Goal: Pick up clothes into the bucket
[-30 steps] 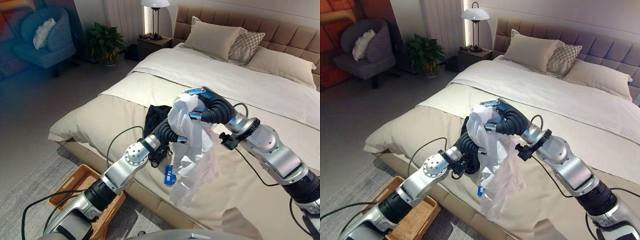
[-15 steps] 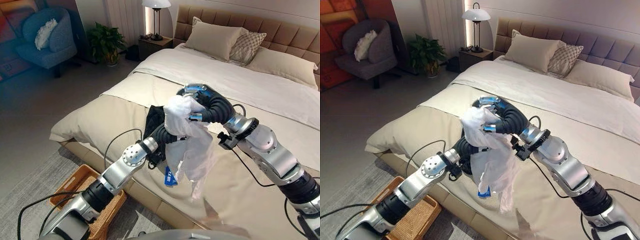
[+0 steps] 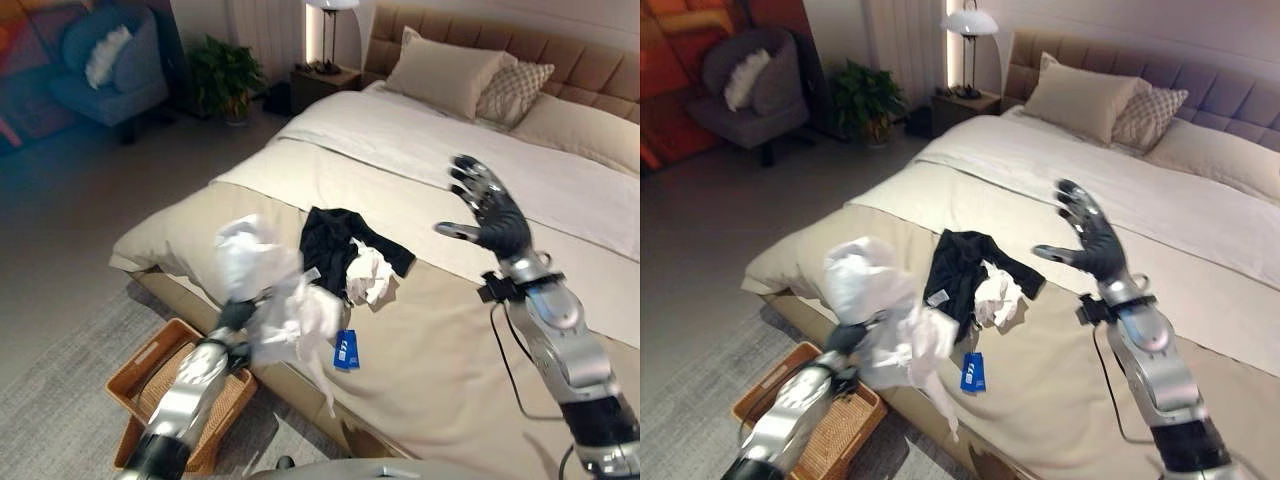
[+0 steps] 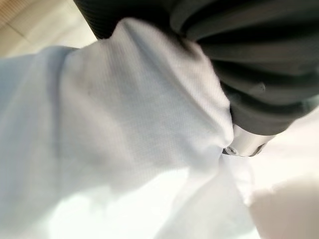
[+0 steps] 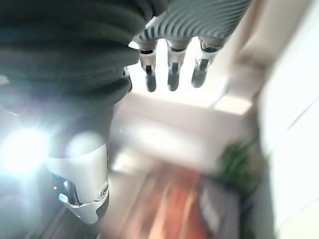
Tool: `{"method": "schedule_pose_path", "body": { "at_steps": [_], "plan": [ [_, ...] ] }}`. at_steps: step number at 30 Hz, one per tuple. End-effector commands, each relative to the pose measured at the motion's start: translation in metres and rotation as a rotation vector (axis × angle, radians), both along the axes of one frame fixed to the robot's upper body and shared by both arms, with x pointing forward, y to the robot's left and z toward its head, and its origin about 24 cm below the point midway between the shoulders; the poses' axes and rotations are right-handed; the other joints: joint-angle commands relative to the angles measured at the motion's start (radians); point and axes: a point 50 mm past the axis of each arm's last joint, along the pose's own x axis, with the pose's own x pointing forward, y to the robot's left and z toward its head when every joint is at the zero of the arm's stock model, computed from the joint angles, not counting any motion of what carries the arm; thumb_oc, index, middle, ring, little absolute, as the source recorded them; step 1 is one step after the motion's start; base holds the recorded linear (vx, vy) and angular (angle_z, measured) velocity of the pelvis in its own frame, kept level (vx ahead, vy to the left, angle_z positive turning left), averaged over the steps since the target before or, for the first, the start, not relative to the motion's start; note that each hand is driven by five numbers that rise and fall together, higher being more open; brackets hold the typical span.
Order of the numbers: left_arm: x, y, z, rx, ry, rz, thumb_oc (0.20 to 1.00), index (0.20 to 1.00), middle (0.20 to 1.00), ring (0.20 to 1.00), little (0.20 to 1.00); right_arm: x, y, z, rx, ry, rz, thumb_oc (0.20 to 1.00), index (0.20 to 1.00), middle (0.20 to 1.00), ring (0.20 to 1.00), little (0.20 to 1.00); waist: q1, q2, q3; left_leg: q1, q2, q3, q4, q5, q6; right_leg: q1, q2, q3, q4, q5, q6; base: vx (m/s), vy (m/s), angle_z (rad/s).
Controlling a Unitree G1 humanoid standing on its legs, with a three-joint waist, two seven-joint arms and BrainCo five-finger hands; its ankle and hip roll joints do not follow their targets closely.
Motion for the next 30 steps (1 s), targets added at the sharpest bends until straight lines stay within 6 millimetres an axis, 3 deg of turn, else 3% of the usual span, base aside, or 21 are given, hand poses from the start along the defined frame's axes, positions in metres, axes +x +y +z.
{"method": "schedule_pose_path", "body": {
  "at_steps": [1, 7, 8, 11, 13, 20, 30],
  "plan": [
    [0.030, 0.022, 0.048, 0.065, -0.260, 0.090, 0.200, 0.200, 0.200, 0.200, 0.200, 0.001, -0.003, -0.005, 0.018, -0.007, -0.041, 1.000, 1.000, 1.000, 1.000, 1.000, 0.022, -0.013, 0.007, 0.035, -0.028, 0.019, 0.006, -0.062, 0.029, 0.038, -0.060, -0.054, 0.030, -0.029, 0.058, 0.01, 0.020, 0.03],
    [0.011, 0.069, 0.042, 0.162, -0.217, 0.302, 0.200, 0.200, 0.200, 0.200, 0.200, -0.022, -0.030, -0.078, -0.003, 0.301, -0.213, 1.000, 1.000, 1.000, 1.000, 1.000, 0.021, 0.003, 0.043, 0.017, -0.029, 0.013, 0.010, -0.054, 0.024, 0.025, -0.058, -0.060, 0.034, -0.032, 0.054, -0.03, 0.020, 0.03],
    [0.010, 0.080, 0.046, 0.207, -0.222, 0.347, 0.200, 0.200, 0.200, 0.200, 0.200, -0.028, -0.036, -0.101, -0.044, 0.405, -0.242, 1.000, 1.000, 1.000, 1.000, 1.000, 0.023, 0.007, 0.066, 0.000, -0.029, 0.008, 0.014, -0.048, 0.024, 0.009, -0.058, -0.061, 0.040, -0.031, 0.052, -0.09, 0.027, 0.01],
    [0.012, 0.087, 0.054, 0.259, -0.242, 0.376, 0.200, 0.200, 0.200, 0.200, 0.200, -0.030, -0.043, -0.113, -0.101, 0.462, -0.286, 1.000, 1.000, 1.000, 1.000, 1.000, 0.024, 0.007, 0.093, -0.026, -0.030, 0.004, 0.021, -0.042, 0.025, -0.014, -0.060, -0.066, 0.049, -0.027, 0.051, -0.11, 0.019, 0.01],
    [0.015, 0.091, 0.064, 0.278, -0.286, 0.400, 0.200, 0.200, 0.200, 0.200, 0.200, -0.036, -0.051, -0.135, -0.131, 0.567, -0.332, 1.000, 1.000, 1.000, 1.000, 1.000, 0.027, 0.007, 0.122, -0.054, -0.032, 0.001, 0.031, -0.036, 0.025, -0.039, -0.061, -0.070, 0.056, -0.021, 0.051, -0.13, 0.022, 0.01],
    [0.030, 0.102, 0.086, 0.276, -0.378, 0.489, 0.200, 0.200, 0.200, 0.200, 0.200, -0.046, -0.053, -0.167, -0.242, 0.735, -0.345, 1.000, 1.000, 1.000, 1.000, 1.000, 0.026, -0.008, 0.189, -0.157, -0.037, -0.012, 0.061, -0.016, 0.028, -0.138, -0.069, -0.077, 0.081, 0.003, 0.053, -0.09, 0.019, 0.05],
    [0.041, 0.124, 0.097, 0.369, -0.348, 0.593, 0.200, 0.200, 0.200, 0.200, 0.200, -0.038, -0.037, -0.174, -0.248, 0.749, -0.315, 1.000, 1.000, 1.000, 1.000, 1.000, 0.019, -0.042, 0.231, -0.220, -0.037, -0.003, 0.077, -0.009, 0.031, -0.205, -0.074, -0.066, 0.101, 0.017, 0.058, -0.03, 0.021, 0.00]
  ]
}}
